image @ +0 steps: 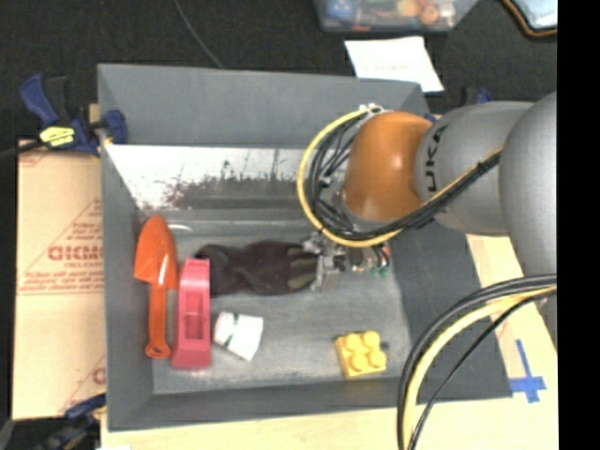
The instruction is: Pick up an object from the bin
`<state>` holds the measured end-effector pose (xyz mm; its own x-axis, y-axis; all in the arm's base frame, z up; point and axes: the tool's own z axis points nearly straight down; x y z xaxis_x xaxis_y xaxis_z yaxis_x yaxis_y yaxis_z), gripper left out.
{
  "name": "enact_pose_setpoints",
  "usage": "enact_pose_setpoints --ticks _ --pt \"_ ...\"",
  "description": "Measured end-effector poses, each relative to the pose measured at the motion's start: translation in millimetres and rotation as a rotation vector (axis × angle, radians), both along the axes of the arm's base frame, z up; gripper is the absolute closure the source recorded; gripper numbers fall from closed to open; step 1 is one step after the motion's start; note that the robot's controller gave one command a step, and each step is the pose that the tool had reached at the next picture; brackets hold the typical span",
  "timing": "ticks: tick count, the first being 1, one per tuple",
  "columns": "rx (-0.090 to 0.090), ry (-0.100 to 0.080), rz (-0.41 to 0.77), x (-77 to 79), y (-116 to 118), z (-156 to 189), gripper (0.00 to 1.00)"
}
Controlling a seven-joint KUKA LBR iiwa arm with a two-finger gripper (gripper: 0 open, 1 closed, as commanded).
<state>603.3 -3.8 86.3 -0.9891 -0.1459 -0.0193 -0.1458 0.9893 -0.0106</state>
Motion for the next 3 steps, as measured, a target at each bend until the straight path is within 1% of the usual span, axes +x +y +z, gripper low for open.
enact_pose_setpoints --ticks 1,2,3 --pt "-0.006 -0.008 0.235 -5.9 0.7 17.2 1.0" --pt "0.0 -0.016 -0.004 -12.8 13.9 87.4 1.0" --pt "-0.007 -0.009 0.229 -9.1 9.2 118.2 1.0"
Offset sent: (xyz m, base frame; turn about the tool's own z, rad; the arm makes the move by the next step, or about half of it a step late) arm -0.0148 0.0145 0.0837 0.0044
